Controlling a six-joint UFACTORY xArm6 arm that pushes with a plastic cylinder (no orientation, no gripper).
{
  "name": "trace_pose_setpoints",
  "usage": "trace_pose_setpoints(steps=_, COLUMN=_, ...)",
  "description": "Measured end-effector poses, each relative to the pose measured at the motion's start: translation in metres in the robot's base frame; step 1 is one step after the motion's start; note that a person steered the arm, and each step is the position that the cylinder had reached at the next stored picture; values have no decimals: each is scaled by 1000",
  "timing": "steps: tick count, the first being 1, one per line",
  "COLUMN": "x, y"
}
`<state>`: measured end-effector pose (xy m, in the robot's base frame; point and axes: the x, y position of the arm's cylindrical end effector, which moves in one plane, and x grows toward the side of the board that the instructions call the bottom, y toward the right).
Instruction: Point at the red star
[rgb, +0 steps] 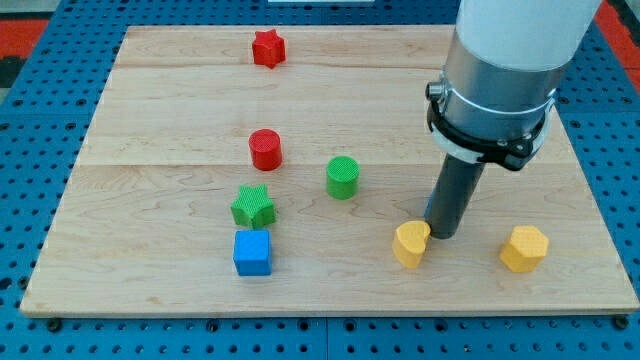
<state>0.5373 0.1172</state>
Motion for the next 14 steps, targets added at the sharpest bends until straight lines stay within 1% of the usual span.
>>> trace_pose_setpoints(steps=1, x=3, y=0)
trace_pose_setpoints(steps=2, x=15, y=0)
trace_pose_setpoints(steps=3, x=46, y=11)
trace_pose_setpoints(steps=4, x=70, y=57)
trace_pose_setpoints(steps=5, x=70, y=101)
trace_pose_setpoints(steps=6, x=69, y=104)
trace_pose_setpoints(steps=7, x=27, y=121)
trace_pose_setpoints(steps=8, x=4, y=152)
trace_pose_setpoints(steps=9, x=-59, y=155)
trace_pose_setpoints(steps=10, x=-129, y=137)
trace_pose_setpoints(steps=12, x=-258, y=74)
trace_pose_setpoints(steps=13, x=-301, y=35)
trace_pose_setpoints(steps=14, x=-326, y=10)
